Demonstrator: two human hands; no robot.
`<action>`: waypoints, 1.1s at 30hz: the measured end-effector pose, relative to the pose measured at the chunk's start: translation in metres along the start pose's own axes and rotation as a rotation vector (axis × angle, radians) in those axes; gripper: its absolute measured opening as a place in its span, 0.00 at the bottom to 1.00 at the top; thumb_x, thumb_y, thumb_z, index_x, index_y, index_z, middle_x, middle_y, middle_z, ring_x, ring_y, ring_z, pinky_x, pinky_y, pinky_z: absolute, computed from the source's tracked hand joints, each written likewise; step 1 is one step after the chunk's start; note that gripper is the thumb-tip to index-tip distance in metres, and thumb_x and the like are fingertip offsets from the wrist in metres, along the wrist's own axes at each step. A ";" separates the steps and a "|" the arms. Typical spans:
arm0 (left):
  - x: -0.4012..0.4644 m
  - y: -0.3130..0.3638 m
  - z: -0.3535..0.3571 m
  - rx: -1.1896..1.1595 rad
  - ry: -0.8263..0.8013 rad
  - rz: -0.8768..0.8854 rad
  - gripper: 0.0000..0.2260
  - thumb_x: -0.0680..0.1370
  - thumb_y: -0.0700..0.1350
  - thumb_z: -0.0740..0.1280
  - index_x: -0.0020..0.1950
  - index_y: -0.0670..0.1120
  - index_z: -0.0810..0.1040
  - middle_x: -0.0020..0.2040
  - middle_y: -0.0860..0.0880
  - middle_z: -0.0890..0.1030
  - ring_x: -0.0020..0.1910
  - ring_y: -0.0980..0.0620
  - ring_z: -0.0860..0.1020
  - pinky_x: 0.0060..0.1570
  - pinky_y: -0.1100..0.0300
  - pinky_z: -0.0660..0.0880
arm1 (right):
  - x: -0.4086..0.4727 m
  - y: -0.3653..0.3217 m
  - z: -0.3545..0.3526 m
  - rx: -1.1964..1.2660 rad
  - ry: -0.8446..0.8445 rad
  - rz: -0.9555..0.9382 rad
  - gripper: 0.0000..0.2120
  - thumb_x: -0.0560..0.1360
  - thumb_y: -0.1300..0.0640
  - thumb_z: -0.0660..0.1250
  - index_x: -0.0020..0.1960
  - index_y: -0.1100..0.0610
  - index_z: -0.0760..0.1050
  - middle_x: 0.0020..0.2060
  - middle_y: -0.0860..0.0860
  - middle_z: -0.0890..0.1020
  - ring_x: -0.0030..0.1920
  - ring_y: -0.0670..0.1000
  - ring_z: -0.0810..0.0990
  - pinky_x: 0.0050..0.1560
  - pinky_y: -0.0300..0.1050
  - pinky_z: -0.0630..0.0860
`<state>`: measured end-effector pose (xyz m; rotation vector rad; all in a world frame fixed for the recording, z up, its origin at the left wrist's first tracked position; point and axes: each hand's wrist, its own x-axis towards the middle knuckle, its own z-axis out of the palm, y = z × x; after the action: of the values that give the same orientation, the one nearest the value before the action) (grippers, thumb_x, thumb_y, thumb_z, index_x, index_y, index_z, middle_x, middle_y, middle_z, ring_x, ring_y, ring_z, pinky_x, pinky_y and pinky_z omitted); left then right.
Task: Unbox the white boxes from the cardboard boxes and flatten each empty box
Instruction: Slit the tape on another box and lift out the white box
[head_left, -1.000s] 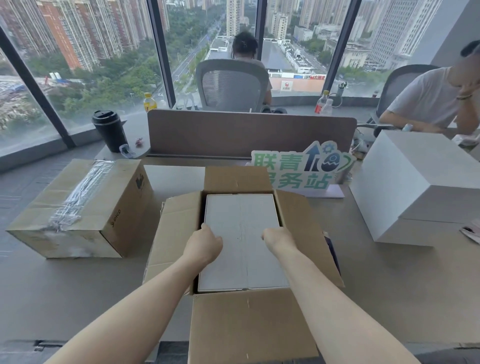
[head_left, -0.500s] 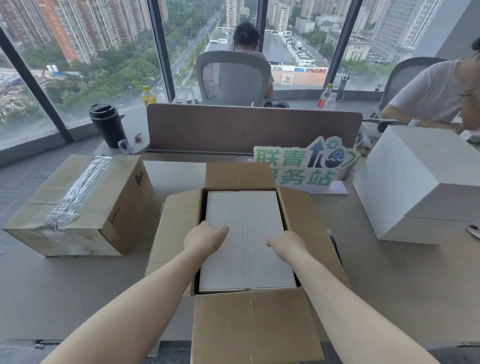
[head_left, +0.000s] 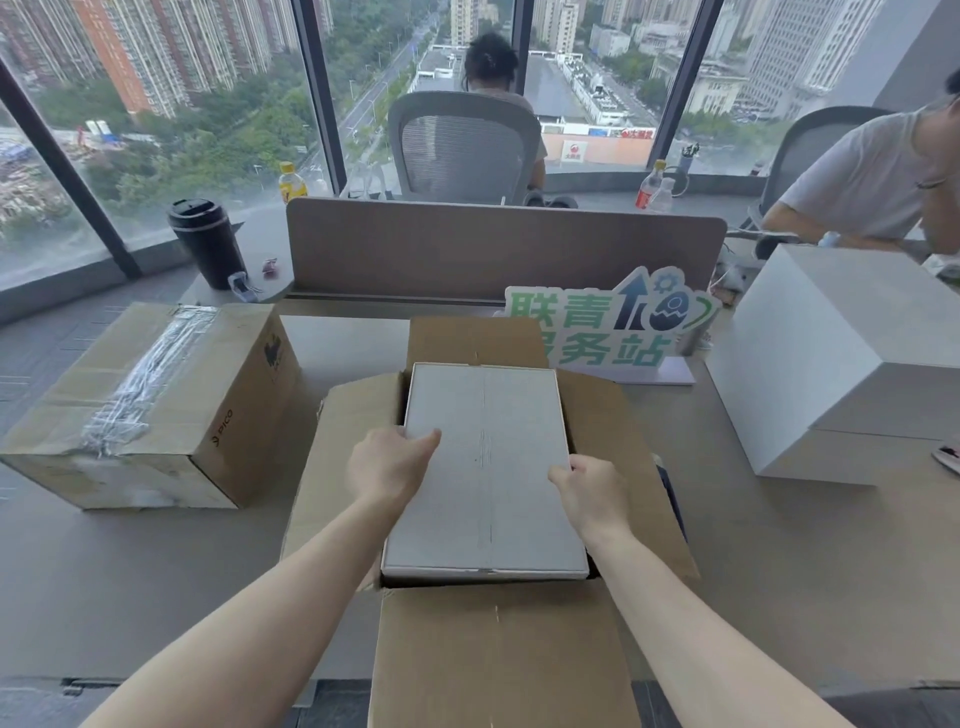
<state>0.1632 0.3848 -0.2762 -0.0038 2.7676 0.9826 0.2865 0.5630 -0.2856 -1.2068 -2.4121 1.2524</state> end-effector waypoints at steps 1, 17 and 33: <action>0.001 0.001 -0.004 0.000 0.020 0.010 0.19 0.74 0.56 0.65 0.29 0.47 0.66 0.26 0.50 0.71 0.31 0.47 0.71 0.30 0.57 0.62 | -0.001 -0.001 0.000 -0.028 0.018 -0.023 0.17 0.69 0.60 0.65 0.30 0.55 0.58 0.25 0.49 0.59 0.30 0.52 0.56 0.32 0.49 0.50; -0.018 0.058 -0.093 -0.356 0.048 0.243 0.04 0.71 0.48 0.70 0.38 0.57 0.78 0.40 0.57 0.83 0.46 0.51 0.82 0.53 0.49 0.79 | -0.013 -0.085 -0.083 0.136 0.218 -0.259 0.07 0.71 0.53 0.68 0.42 0.56 0.82 0.33 0.48 0.84 0.38 0.54 0.81 0.34 0.45 0.73; -0.082 0.328 -0.014 -0.456 0.019 0.606 0.05 0.71 0.47 0.72 0.46 0.55 0.82 0.44 0.56 0.84 0.47 0.52 0.82 0.53 0.53 0.77 | 0.082 -0.036 -0.349 0.379 0.495 -0.306 0.12 0.60 0.48 0.71 0.44 0.41 0.84 0.40 0.42 0.86 0.49 0.51 0.85 0.56 0.55 0.80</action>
<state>0.2180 0.6256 -0.0450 0.7930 2.5273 1.7358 0.3766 0.8237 -0.0543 -0.8679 -1.8172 1.0913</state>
